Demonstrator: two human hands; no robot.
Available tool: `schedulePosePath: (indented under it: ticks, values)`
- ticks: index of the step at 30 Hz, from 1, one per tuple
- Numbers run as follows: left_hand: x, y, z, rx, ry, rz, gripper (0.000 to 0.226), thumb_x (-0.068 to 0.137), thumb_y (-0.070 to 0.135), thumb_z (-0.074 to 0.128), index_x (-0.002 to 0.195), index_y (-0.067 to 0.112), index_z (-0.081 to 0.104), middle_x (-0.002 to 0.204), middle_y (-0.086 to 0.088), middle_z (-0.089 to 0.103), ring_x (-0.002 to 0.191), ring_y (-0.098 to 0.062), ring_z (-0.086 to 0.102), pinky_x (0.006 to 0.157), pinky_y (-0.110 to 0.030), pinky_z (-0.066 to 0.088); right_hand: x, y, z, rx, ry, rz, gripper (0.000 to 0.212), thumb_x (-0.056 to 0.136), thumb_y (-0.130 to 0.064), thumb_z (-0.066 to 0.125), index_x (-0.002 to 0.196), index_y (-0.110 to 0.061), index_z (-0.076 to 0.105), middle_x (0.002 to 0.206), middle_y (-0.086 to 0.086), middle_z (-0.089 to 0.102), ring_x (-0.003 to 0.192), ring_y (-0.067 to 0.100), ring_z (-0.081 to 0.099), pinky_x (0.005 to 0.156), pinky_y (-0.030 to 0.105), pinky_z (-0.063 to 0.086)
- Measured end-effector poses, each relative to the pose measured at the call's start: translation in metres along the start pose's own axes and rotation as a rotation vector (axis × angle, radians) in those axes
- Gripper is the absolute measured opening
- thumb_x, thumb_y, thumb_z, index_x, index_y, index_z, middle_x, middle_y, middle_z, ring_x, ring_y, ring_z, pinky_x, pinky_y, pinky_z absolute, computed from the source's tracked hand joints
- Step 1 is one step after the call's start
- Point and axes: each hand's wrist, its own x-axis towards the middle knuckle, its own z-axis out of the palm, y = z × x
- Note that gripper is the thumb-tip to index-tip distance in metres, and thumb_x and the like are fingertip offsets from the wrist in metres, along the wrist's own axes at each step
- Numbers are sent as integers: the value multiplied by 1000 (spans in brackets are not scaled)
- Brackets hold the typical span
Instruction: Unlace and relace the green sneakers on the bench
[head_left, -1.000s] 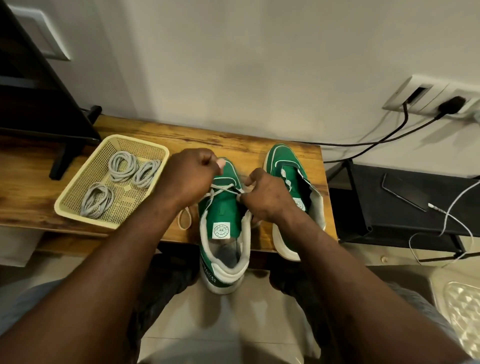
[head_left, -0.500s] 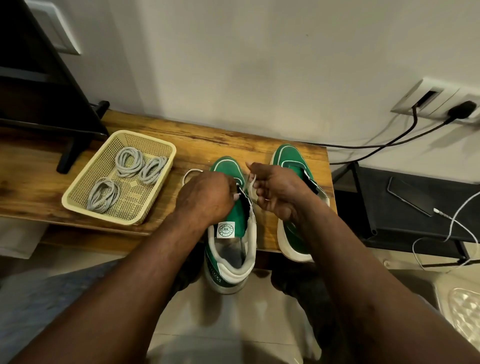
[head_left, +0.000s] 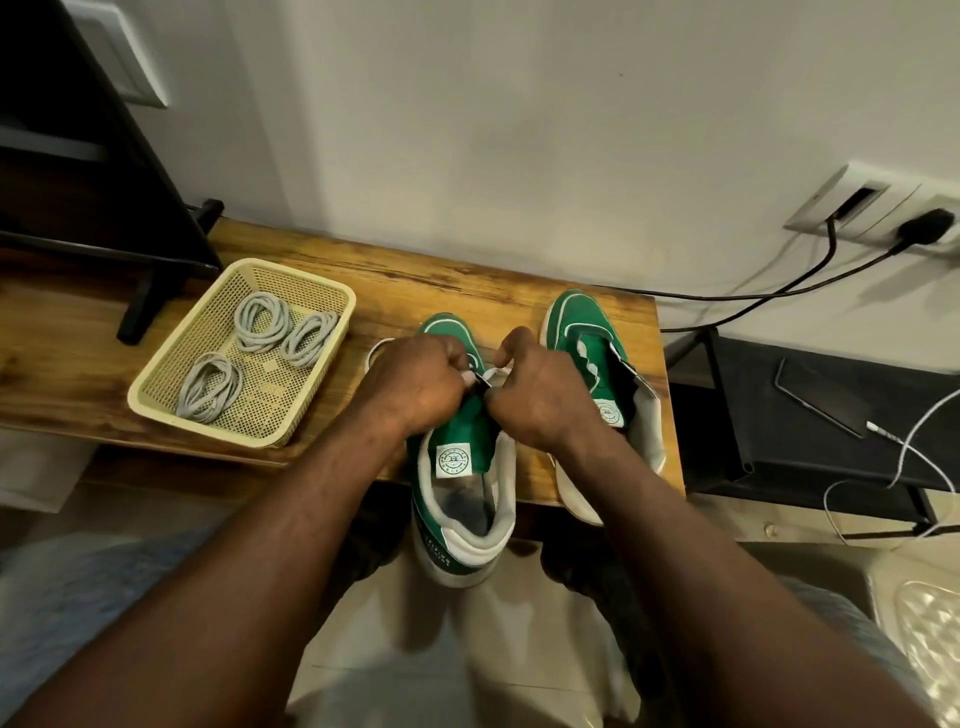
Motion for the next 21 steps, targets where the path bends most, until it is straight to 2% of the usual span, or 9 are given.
schedulePosePath:
  ticks: [3, 6, 9, 10, 12, 14, 16, 18, 21]
  values:
    - [-2, 3, -7, -250, 53, -34, 16, 93, 23, 75, 77, 25, 74, 86, 7, 76, 85, -15, 70, 71, -31, 53, 2, -1, -2, 8, 42, 81, 42, 87, -22, 72, 123, -15, 52, 99, 9, 66, 88, 30, 64, 64, 30, 44]
    - [-7, 11, -30, -738, 122, 94, 21, 97, 5, 65, 79, 14, 70, 92, -2, 80, 80, -14, 68, 76, -32, 56, 2, 5, -6, -9, 23, 189, 43, 89, -25, 72, 124, -13, 52, 108, 11, 62, 97, 31, 62, 75, 36, 51]
    - [-8, 9, -54, -941, 111, 103, 24, 102, 7, 59, 80, 11, 66, 93, -10, 78, 57, -14, 56, 60, -28, 52, 2, 8, -6, -3, 35, 190, 42, 89, -24, 71, 125, -12, 51, 110, 11, 63, 98, 31, 61, 78, 35, 51]
    - [-7, 6, -55, -871, 98, 67, 21, 101, 10, 61, 81, 11, 67, 93, -9, 78, 52, -14, 52, 57, -28, 49, 1, 7, -6, -11, 38, 179, 42, 89, -25, 70, 124, -12, 51, 107, 10, 61, 96, 31, 60, 77, 35, 51]
    - [-5, 2, -51, -502, 125, 27, 16, 97, 23, 67, 83, 17, 70, 90, -4, 78, 57, -14, 56, 62, -32, 48, 1, 5, -3, -21, 46, 159, 42, 90, -26, 70, 124, -13, 50, 103, 7, 59, 92, 30, 59, 76, 35, 50]
    - [-7, 0, -38, -52, 165, 38, 25, 94, 51, 70, 99, 26, 70, 95, 8, 71, 82, -15, 63, 73, -34, 49, 2, 4, -1, -32, 58, 141, 43, 88, -25, 71, 124, -14, 51, 103, 8, 60, 92, 30, 60, 74, 35, 50]
    - [-9, 3, -24, 244, 157, 103, 38, 90, 61, 70, 119, 36, 66, 112, 6, 65, 101, -22, 62, 79, -35, 49, 2, 4, 0, -43, 60, 133, 42, 86, -21, 71, 123, -14, 52, 105, 10, 63, 93, 31, 62, 72, 35, 50]
    - [-8, 4, -7, 363, 90, 169, 40, 91, 54, 73, 127, 40, 65, 124, 1, 62, 109, -24, 61, 83, -37, 52, 3, 5, 0, -49, 53, 120, 43, 85, -19, 73, 123, -15, 53, 105, 10, 65, 93, 31, 64, 72, 36, 54]
    - [-11, 1, 8, 438, 64, 226, 35, 94, 48, 72, 127, 38, 68, 129, -3, 55, 117, -25, 54, 89, -41, 53, 4, 4, 0, -54, 35, 68, 48, 86, -21, 78, 126, -17, 51, 100, 8, 66, 89, 28, 66, 68, 35, 52]
